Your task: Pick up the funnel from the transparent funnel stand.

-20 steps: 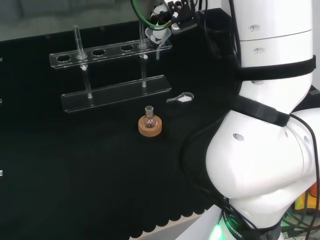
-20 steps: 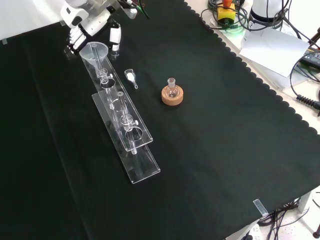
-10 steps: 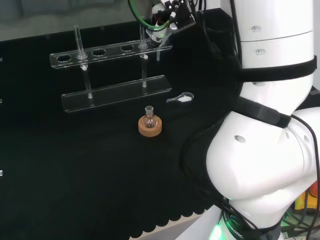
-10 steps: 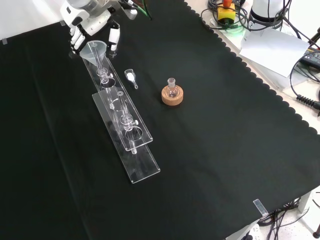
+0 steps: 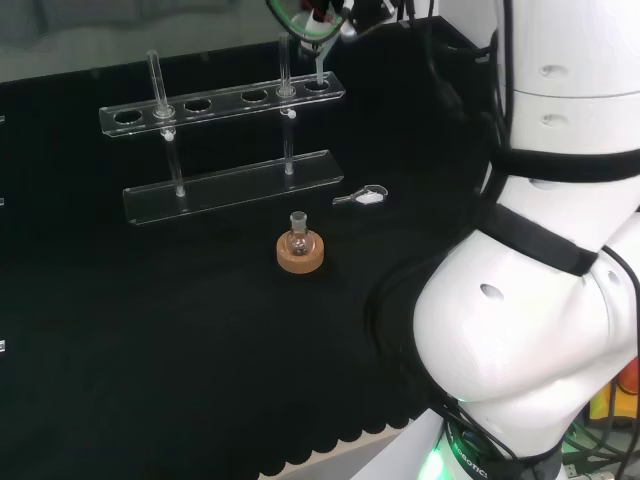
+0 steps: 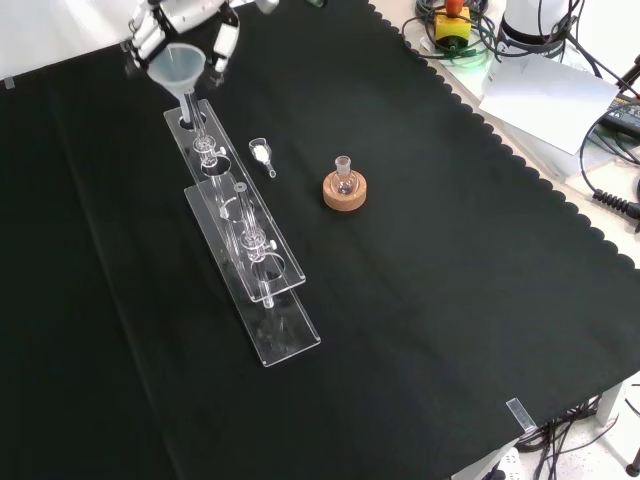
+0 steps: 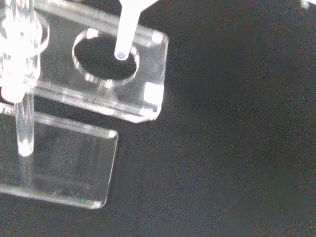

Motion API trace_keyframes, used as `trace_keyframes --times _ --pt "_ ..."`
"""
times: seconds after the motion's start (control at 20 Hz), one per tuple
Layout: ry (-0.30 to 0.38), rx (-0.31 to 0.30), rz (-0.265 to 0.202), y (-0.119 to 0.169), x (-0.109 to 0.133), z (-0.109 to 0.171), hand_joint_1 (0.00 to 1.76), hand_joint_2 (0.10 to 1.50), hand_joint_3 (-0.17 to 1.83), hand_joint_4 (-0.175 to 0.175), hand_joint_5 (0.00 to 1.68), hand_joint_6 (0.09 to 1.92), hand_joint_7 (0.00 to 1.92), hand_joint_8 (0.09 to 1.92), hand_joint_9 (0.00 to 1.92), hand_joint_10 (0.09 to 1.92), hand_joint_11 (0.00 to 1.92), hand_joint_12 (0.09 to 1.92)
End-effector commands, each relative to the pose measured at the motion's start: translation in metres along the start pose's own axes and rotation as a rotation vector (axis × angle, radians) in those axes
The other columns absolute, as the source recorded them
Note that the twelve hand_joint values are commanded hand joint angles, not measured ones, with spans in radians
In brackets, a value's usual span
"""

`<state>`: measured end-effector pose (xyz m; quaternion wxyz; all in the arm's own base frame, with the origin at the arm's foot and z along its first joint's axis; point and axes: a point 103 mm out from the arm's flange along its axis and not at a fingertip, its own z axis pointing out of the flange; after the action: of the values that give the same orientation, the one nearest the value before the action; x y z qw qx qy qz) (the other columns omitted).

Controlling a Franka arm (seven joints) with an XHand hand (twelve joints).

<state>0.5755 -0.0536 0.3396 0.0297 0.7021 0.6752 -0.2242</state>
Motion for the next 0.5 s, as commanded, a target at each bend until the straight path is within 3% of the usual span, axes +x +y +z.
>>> trace_keyframes --times 0.05,0.5 --pt "-0.027 -0.054 0.020 -0.028 -0.008 -0.029 0.89 1.16 -0.17 0.027 0.82 0.71 0.61 0.62 0.94 0.42 0.67 1.24" --pt "-0.010 -0.067 0.045 -0.096 -0.009 -0.034 0.89 1.15 -0.17 0.025 0.80 0.74 0.61 0.62 0.94 0.41 0.67 1.23"
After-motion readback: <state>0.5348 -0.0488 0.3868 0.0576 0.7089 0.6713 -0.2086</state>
